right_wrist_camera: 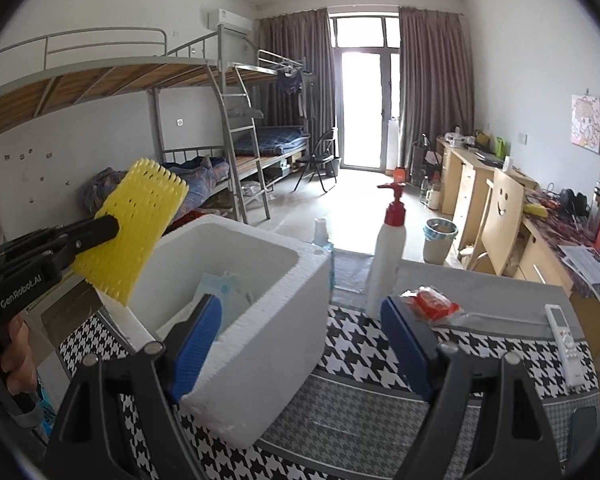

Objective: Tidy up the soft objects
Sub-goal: 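Lower the yellow sponge into the foam box and open the left gripper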

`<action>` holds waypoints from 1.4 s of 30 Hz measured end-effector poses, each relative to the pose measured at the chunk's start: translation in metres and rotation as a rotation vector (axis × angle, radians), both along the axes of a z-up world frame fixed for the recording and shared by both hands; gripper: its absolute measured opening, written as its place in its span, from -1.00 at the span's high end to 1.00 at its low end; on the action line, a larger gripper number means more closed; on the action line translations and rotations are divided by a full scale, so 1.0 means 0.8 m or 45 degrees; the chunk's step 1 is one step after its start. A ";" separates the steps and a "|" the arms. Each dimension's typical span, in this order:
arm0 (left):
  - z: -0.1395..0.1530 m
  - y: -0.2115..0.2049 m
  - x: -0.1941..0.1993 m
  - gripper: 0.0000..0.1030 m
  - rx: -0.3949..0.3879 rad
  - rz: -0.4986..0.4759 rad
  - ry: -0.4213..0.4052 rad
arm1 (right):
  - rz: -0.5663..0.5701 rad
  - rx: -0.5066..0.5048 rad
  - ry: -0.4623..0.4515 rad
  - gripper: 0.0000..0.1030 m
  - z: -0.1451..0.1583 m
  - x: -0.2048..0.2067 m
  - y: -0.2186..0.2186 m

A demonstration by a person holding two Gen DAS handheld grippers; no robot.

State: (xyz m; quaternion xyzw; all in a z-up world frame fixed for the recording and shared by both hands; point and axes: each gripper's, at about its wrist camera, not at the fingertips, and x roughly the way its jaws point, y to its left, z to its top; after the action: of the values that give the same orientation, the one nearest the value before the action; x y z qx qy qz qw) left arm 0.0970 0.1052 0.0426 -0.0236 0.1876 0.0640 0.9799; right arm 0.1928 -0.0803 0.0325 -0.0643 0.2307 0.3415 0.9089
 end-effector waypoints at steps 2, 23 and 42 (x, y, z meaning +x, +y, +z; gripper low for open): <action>0.000 -0.003 0.004 0.82 -0.004 -0.007 0.005 | -0.015 0.006 -0.001 -0.65 0.001 0.000 -0.004; -0.017 -0.016 0.047 0.82 -0.013 -0.023 0.116 | -0.087 0.046 0.028 -0.65 -0.004 0.011 -0.035; -0.006 -0.026 0.017 -0.98 0.019 0.041 0.003 | -0.086 0.087 0.013 -0.65 -0.004 -0.012 -0.055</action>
State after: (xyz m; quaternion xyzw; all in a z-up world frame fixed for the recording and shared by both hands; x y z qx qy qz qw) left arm 0.1109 0.0846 0.0379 -0.0194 0.1879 0.0812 0.9786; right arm 0.1833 -0.1245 0.0293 -0.0237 0.2256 0.3185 0.9204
